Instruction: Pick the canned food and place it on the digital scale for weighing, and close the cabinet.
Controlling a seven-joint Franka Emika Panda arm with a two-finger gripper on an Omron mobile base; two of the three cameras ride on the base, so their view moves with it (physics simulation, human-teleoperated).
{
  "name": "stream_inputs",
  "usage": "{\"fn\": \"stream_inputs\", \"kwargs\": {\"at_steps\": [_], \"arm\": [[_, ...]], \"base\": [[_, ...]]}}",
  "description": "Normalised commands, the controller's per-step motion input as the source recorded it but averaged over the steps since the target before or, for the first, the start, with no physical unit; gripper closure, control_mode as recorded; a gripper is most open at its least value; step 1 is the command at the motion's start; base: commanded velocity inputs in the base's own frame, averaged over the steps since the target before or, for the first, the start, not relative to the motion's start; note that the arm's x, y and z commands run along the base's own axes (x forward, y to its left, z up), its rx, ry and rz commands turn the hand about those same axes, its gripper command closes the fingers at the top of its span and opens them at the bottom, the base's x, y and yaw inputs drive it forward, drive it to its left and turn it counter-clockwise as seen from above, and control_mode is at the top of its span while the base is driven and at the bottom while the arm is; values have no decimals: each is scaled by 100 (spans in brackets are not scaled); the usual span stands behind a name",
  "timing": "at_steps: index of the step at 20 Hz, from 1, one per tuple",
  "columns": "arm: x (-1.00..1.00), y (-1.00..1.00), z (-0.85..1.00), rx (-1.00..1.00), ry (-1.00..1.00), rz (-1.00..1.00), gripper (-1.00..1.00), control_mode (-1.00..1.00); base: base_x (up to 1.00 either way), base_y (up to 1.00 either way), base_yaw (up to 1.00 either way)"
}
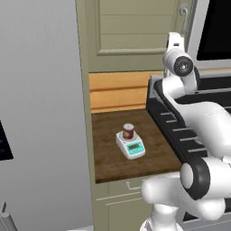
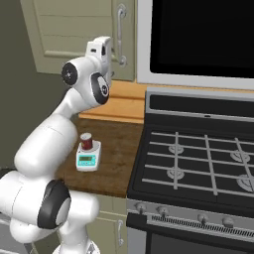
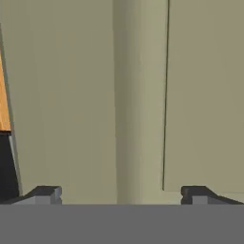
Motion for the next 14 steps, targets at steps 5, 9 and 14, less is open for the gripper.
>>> {"fn": "stream_inputs", "kwargs": {"at_steps": [5,9,14], "arm": [[61,-13,3,1,9,0,-100,-100],[92,-18,0,0,7,0,-100,-100],[50,-7,-18,0,3,3,-100,-100]], "base": [[0,0,0],[0,0,0],[0,0,0]]}}
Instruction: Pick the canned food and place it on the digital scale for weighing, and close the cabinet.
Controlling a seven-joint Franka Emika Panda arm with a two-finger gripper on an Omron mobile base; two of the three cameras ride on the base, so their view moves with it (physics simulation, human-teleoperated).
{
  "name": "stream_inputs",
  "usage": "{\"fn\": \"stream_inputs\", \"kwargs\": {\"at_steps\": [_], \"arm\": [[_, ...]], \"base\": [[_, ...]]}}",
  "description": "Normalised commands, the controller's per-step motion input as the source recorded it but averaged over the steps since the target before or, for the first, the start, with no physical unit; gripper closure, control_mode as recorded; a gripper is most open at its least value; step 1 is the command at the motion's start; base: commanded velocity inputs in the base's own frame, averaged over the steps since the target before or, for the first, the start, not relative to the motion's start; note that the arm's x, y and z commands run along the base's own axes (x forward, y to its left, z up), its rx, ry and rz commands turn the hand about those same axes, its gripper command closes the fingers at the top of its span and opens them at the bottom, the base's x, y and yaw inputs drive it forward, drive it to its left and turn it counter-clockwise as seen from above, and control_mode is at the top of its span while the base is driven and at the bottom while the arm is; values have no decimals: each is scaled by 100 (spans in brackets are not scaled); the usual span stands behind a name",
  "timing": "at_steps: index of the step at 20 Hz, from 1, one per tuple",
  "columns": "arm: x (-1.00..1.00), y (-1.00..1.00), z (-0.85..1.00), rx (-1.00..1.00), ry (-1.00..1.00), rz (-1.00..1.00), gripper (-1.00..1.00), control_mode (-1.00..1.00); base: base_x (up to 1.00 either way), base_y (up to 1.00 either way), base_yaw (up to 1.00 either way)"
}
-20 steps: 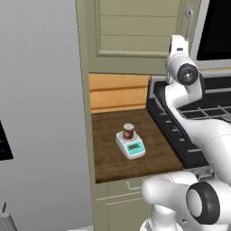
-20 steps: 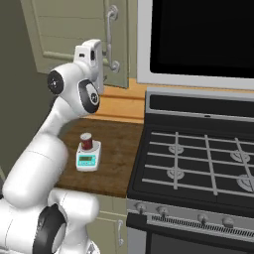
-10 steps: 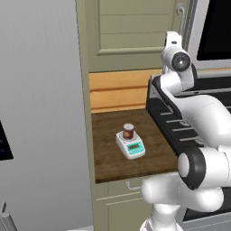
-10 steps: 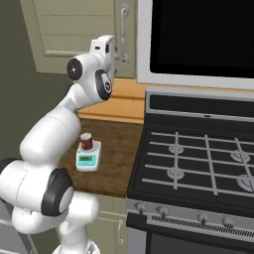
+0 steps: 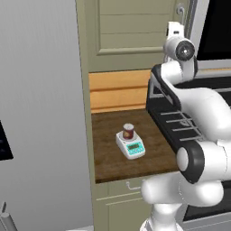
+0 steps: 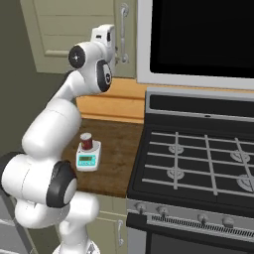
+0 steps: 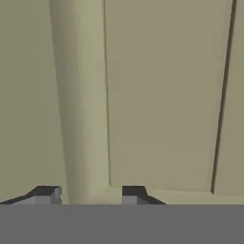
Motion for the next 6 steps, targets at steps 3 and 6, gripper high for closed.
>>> {"fn": "stream_inputs", "kwargs": {"at_steps": [3,6], "arm": [[-8,0,-34,0,16,8,-100,-100],[-35,0,-37,0,17,10,-100,-100]], "base": [[0,0,0],[0,0,0]]}}
